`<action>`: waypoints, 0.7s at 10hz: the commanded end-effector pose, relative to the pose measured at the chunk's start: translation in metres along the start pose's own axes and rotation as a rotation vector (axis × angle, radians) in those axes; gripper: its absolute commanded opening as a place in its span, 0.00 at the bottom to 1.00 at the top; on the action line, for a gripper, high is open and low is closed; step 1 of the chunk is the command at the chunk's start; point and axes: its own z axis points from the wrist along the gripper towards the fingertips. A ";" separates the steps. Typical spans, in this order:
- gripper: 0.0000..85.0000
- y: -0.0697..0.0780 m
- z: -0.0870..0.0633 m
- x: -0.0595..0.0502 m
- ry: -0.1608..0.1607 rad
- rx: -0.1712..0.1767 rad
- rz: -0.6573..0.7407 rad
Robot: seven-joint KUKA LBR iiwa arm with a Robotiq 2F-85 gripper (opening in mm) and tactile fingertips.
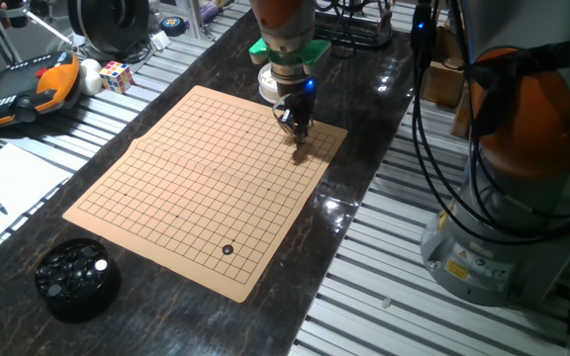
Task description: Play the first move as black on the 3-4 point in the upper right corner of the Go board
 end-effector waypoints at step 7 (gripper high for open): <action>0.07 0.000 -0.040 -0.012 0.009 0.000 0.011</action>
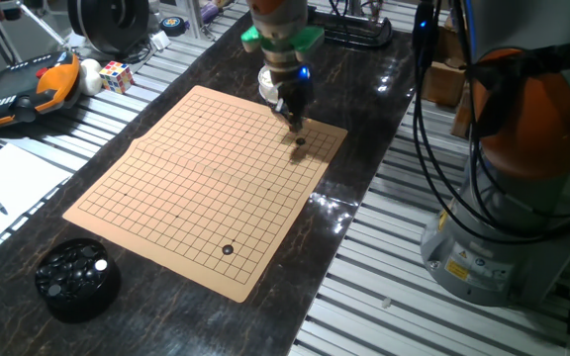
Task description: Play the first move as black on the 3-4 point in the upper right corner of the Go board
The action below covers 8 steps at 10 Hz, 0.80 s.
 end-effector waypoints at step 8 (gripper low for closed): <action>0.01 -0.037 -0.043 -0.037 -0.015 0.003 -0.074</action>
